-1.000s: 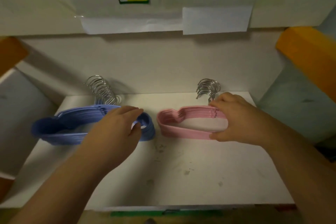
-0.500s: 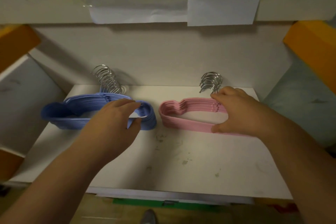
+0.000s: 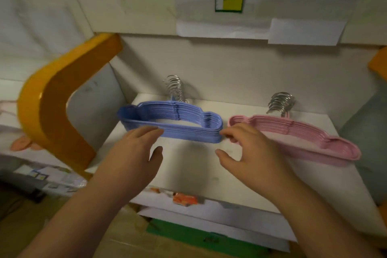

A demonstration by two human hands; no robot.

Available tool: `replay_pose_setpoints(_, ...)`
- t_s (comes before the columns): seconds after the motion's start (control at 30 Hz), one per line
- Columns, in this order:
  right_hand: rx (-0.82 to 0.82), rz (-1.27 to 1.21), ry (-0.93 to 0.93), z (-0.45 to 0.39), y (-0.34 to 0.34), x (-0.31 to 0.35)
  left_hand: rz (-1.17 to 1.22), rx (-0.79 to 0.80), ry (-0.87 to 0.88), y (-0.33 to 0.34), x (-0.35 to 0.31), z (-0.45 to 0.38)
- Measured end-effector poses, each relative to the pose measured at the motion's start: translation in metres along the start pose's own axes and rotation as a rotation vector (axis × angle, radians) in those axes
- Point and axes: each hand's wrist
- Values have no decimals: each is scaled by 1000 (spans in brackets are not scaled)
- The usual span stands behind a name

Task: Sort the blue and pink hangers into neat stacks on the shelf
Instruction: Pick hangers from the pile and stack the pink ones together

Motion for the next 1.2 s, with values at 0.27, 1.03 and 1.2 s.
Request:
replay_pose_setpoints(0.27,131,2,-88,9,96,151,11,-23,-239,-51,145,146)
replay_pose_setpoints(1.03,346,32,-219,-132,360,361,-57,43,-478,-88,480,161)
replay_pose_setpoints(1.2,328,36,-164,-208,391,374,-11,21,-429,-93,531,92)
Point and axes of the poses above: each hand's wrist, its own z-axis away from the middle knuckle, its own y-axis out of the palm, x = y × z, and after that the axes turned 4 degrees about -z, right-handed
